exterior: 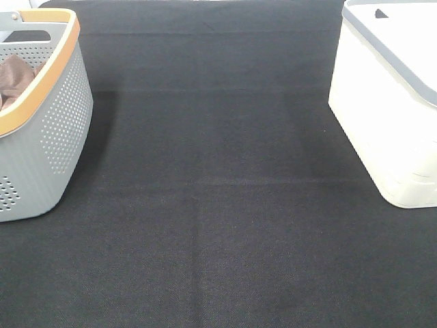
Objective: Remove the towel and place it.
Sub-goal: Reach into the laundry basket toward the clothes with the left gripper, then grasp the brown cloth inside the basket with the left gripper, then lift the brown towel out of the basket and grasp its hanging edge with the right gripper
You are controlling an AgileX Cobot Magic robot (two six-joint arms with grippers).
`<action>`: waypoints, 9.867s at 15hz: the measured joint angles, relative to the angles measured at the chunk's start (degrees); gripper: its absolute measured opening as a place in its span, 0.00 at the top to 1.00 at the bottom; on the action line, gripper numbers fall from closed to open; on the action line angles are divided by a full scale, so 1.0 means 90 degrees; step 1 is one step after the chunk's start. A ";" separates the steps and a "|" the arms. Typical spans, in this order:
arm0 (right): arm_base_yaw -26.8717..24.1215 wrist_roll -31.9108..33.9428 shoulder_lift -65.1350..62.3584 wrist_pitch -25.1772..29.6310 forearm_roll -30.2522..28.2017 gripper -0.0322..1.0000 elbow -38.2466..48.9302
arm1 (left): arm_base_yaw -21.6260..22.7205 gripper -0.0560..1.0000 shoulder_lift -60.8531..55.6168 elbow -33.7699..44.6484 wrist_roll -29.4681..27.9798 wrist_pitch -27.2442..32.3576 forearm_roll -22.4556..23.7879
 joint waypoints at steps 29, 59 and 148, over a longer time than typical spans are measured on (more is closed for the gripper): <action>0.0000 0.0000 0.0000 0.0000 0.0000 0.47 0.0000 | 0.0000 0.28 0.0000 0.0000 0.0000 0.0000 0.0000; 0.0000 0.0000 0.0000 0.0000 0.0000 0.47 0.0000 | 0.0000 0.28 0.9046 -0.3330 -0.2846 -0.4743 0.0547; 0.3368 -0.6697 0.8372 -0.5017 0.6022 0.38 -0.2546 | -0.4558 0.95 1.0065 -0.6895 0.1789 -0.7811 -0.2578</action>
